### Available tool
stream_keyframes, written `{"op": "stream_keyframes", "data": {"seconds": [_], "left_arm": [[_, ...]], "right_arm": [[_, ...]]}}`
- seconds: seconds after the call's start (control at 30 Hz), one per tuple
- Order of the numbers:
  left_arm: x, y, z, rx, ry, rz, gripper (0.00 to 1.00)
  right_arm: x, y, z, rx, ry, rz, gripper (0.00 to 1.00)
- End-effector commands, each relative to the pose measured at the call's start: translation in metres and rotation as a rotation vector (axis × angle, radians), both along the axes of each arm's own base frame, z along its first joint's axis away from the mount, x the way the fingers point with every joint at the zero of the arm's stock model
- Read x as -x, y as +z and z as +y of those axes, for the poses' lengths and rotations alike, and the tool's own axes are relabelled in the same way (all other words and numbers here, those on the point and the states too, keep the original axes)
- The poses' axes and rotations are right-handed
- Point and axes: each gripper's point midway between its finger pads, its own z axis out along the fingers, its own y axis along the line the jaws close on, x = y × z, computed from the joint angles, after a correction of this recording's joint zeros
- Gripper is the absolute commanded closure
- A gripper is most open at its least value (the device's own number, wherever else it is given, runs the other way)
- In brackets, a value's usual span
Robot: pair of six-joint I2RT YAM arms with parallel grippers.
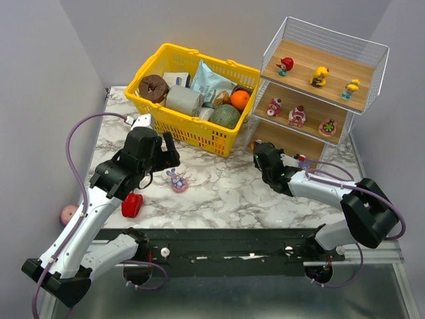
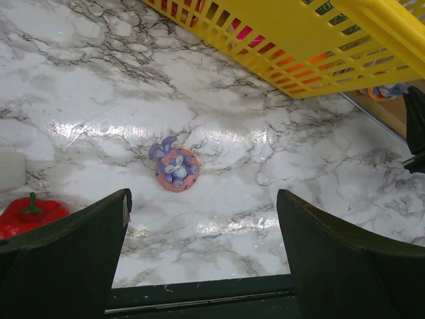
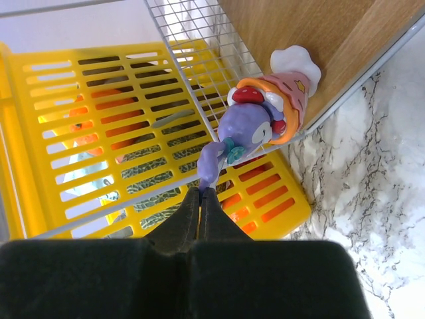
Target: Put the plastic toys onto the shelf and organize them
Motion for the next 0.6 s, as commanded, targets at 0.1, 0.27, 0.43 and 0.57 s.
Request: {"op": "stream_keyframes", "data": {"seconds": [0.1, 0.27, 0.43, 0.57], "left_arm": [[-0.0005, 0.0048, 0.0082, -0.025, 0.027, -0.004, 0.01], [-0.0004, 0.0028, 0.0091, -0.025, 0.035, 0.002, 0.01], [-0.0001, 0.0032, 0.0107, -0.023, 0.046, 0.002, 0.01], [0.0002, 0.0039, 0.0130, -0.026, 0.056, -0.001, 0.01]], "right_arm": [[-0.0195, 0.0402, -0.0144, -0.667, -0.323, -0.134, 0.97], [-0.0187, 0.0438, -0.0112, -0.680, -0.307, -0.108, 0.98], [-0.0198, 0.0455, -0.0135, -0.671, -0.314, -0.088, 0.99], [-0.0188, 0.0447, -0.0153, -0.662, -0.316, -0.057, 0.99]]}}
